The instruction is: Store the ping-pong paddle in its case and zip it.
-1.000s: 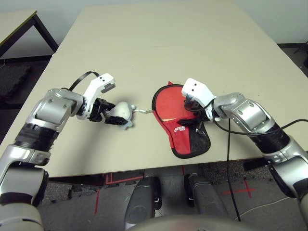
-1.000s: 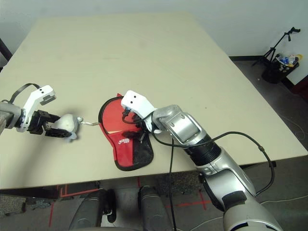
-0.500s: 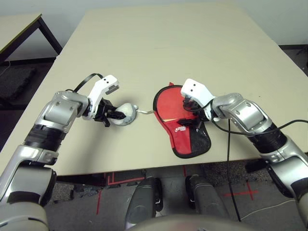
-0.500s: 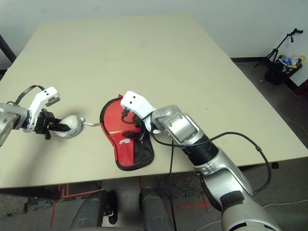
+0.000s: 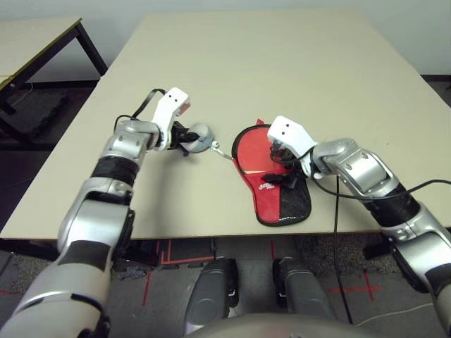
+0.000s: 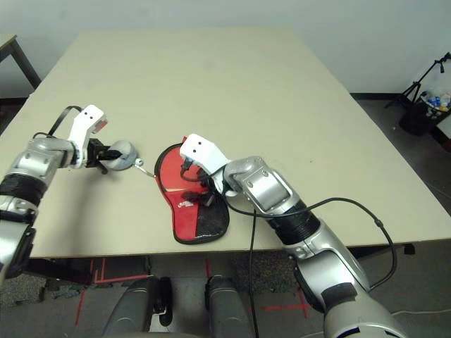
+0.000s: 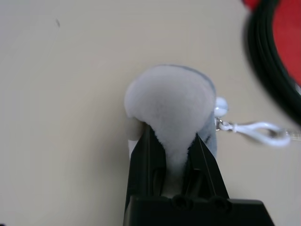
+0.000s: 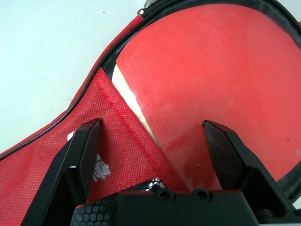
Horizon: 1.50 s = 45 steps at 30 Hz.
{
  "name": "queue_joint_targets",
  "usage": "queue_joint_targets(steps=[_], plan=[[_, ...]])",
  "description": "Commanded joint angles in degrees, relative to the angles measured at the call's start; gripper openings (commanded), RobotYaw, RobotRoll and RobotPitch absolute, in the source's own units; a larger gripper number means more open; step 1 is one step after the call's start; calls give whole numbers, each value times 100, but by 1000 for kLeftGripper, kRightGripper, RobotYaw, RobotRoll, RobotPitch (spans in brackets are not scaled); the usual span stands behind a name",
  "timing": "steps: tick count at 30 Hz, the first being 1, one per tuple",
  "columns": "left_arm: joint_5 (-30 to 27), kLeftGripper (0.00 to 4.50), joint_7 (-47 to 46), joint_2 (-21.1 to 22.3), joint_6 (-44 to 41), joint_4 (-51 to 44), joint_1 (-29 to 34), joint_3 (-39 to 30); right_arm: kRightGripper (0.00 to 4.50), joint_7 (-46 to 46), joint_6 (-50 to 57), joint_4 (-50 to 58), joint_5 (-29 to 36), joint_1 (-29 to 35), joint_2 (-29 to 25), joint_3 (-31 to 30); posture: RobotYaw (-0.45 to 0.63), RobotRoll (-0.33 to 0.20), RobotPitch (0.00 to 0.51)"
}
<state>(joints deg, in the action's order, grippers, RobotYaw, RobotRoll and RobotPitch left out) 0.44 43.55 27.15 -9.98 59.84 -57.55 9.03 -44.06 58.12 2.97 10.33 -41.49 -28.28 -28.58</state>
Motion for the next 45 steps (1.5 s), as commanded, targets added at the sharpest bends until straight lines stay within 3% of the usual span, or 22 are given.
queue_joint_targets(steps=[1, 4, 11, 26, 34, 45], plan=[[54, 249, -392, -303, 337, 459, -289, -202, 4500, -68, 98, -196, -45, 174, 58, -190, -33, 0, 152], [76, 246, -452, -556, 487, 584, -420, -254, 4500, -71, 68, -267, -77, 162, 69, -167, -37, 0, 155], [146, 235, -635, -698, 756, 830, -582, -333, 4500, -64, 13, -380, -153, 156, 88, -162, -36, 0, 156], [734, 234, -1961, -1140, 1365, 1580, -1553, -345, 4500, -171, -18, -502, -306, 12, 219, -323, -56, 0, 155], [1006, 234, -2196, -1829, 1476, 1739, -1950, -375, 4500, -133, 40, -496, -359, 86, 345, -348, -95, 0, 178], [896, 233, -1998, -2784, 1471, 1733, -1929, -630, 4500, -101, 99, -514, -441, 87, 503, -318, -132, 0, 190]])
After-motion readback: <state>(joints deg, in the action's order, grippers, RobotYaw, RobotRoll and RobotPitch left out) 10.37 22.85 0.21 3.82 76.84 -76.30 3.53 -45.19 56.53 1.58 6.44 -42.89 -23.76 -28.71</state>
